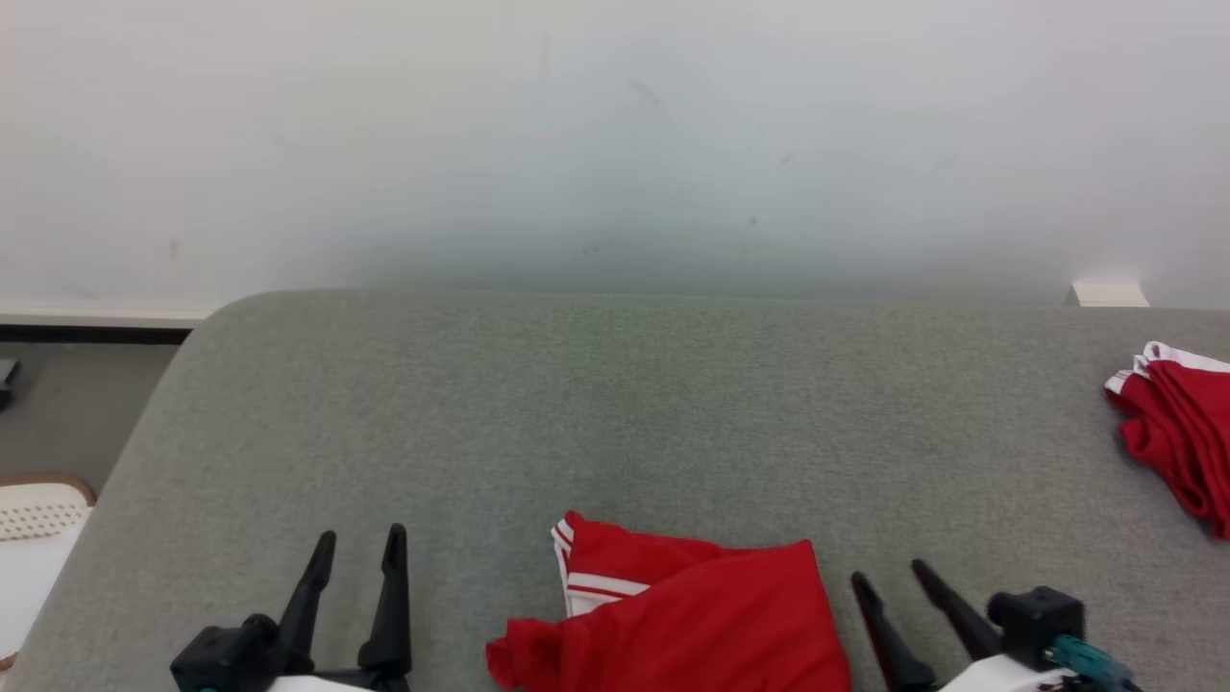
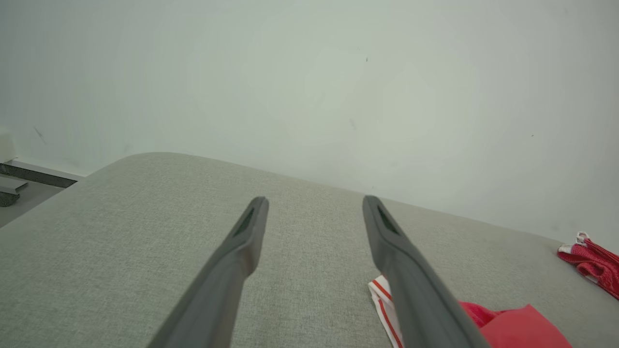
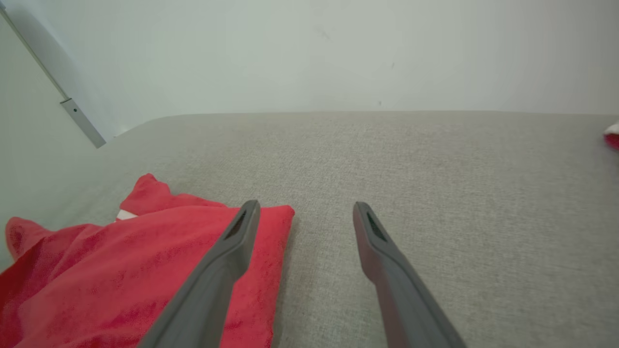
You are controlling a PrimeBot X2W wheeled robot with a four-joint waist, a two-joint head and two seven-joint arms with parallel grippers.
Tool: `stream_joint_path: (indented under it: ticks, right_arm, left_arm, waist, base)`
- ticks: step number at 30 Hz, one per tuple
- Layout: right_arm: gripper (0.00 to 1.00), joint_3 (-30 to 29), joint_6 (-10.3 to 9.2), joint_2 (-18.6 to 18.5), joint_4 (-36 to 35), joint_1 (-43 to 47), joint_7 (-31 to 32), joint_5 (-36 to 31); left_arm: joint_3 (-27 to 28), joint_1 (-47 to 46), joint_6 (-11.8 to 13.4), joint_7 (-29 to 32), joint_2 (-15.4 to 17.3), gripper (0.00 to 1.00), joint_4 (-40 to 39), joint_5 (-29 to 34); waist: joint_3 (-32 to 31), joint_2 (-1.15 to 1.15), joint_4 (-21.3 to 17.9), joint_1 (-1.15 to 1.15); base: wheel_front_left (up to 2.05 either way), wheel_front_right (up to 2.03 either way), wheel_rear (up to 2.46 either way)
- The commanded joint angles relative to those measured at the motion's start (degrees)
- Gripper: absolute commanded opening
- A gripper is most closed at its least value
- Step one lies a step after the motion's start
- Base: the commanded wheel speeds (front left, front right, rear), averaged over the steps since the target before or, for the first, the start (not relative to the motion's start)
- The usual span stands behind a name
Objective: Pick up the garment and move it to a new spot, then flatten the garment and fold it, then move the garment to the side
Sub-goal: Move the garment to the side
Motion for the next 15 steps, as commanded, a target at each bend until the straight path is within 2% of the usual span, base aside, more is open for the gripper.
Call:
stream_joint_path:
  ticks: [1, 5, 11, 15]
  right_arm:
    - [1.00, 0.4, -0.13, 0.3, 0.6, -0.8, 0.6, 0.2]
    - [1.00, 2.7, -0.13, 1.5, 5.7, -3.0, 5.7, 2.2]
    - [1.00, 2.9, -0.13, 3.4, 13.5, -4.8, 14.6, 3.2]
    - [1.00, 4.6, -0.13, 4.3, 16.2, -4.0, 19.8, 4.3]
  left_arm:
    - [0.2, -0.2, 0.0, 0.0, 0.2, 1.00, 0.1, -0.8]
    - [0.1, -0.3, 0.1, 0.0, 0.2, 1.00, 0.4, -0.8]
    - [-0.1, -0.3, 0.1, 0.0, 0.2, 1.00, 0.7, -0.8]
    - [-0.2, 0.0, 0.0, 0.0, 0.2, 1.00, 0.8, -0.7]
  waist:
    - [0.1, 0.00, 0.5, 0.00]
    - [0.3, 0.00, 1.9, 0.00]
    - [0.2, 0.00, 4.2, 0.00]
    - [0.2, 0.00, 5.3, 0.00]
  base:
    - [0.00, 0.00, 0.00]
    - [0.00, 0.00, 0.00]
    - [0.00, 0.00, 0.00]
    - [0.00, 0.00, 0.00]
